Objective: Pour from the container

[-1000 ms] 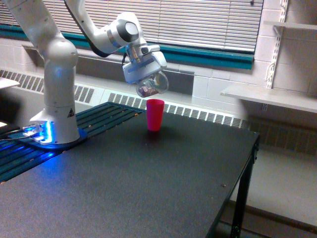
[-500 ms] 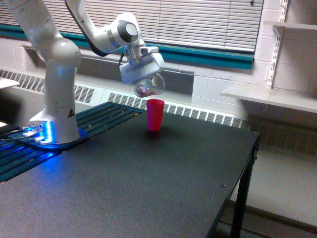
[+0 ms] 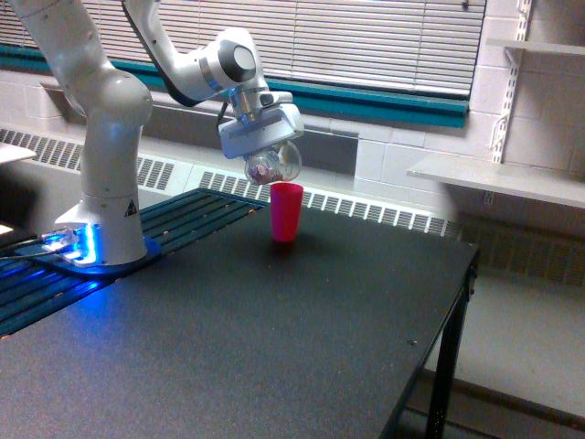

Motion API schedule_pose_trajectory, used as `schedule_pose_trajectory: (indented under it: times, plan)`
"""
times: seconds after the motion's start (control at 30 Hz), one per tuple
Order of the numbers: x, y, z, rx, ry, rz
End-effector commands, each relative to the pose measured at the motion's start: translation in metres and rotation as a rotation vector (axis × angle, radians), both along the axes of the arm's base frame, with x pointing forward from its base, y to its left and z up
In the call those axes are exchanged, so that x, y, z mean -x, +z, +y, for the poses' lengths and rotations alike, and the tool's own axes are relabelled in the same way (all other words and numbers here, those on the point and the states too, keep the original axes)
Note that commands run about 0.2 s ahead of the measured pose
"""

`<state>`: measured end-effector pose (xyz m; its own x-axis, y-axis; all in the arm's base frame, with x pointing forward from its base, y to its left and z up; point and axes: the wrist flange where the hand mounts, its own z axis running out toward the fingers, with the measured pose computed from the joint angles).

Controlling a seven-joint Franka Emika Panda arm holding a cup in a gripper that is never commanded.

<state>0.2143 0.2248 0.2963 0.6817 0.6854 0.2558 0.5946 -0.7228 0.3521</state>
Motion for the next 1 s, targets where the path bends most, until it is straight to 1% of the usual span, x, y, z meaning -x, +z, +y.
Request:
schedule_pose_trajectory:
  times: [0.03, 0.43, 1.0]
  plan:
    - [0.014, -0.016, -0.004, 0.053, 0.042, 0.027]
    - [0.022, -0.021, -0.001, 0.099, 0.075, 0.036]
    - [0.023, -0.022, -0.003, 0.128, 0.083, 0.037]
